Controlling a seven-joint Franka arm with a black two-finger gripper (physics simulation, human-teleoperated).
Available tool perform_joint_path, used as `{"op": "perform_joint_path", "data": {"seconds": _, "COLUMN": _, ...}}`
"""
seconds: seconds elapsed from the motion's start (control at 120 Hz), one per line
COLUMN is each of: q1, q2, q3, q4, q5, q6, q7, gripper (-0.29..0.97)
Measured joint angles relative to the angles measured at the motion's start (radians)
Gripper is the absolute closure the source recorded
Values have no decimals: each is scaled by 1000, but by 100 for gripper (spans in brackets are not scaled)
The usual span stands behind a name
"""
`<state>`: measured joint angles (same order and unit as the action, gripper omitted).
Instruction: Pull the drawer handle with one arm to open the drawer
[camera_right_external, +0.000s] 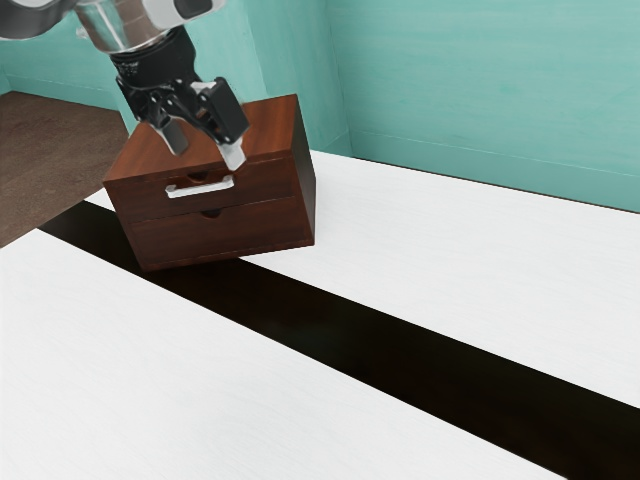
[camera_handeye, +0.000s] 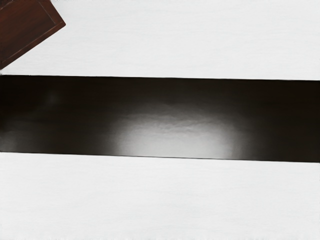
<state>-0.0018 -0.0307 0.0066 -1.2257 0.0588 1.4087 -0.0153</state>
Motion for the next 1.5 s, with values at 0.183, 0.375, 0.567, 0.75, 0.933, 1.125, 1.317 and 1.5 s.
{"op": "perform_joint_path", "data": {"seconds": 0.183, "q1": 32, "q2": 20, "q3": 3, "q4": -8, "q5": -6, "q6": -15, "q7": 24, "gripper": 0}}
{"op": "perform_joint_path", "data": {"seconds": 0.375, "q1": 64, "q2": 24, "q3": 5, "q4": -47, "q5": 58, "q6": -42, "q7": 166, "gripper": 0}}
{"op": "perform_joint_path", "data": {"seconds": 0.567, "q1": 135, "q2": 60, "q3": -82, "q4": -54, "q5": 103, "q6": -70, "q7": 404, "gripper": 0}}
{"op": "perform_joint_path", "data": {"seconds": 0.75, "q1": -6, "q2": -42, "q3": -29, "q4": -330, "q5": 129, "q6": 81, "q7": 618, "gripper": 0}}
{"op": "perform_joint_path", "data": {"seconds": 0.933, "q1": 54, "q2": 8, "q3": 102, "q4": -314, "q5": 148, "q6": 243, "q7": 783, "gripper": 0}}
{"op": "perform_joint_path", "data": {"seconds": 1.125, "q1": 191, "q2": 64, "q3": 165, "q4": -286, "q5": 176, "q6": 361, "q7": 885, "gripper": 0}}
{"op": "perform_joint_path", "data": {"seconds": 1.317, "q1": 188, "q2": 101, "q3": 168, "q4": -299, "q5": 224, "q6": 500, "q7": 952, "gripper": 0}}
{"op": "perform_joint_path", "data": {"seconds": 1.5, "q1": 111, "q2": 125, "q3": 168, "q4": -306, "q5": 240, "q6": 599, "q7": 1000, "gripper": 0}}
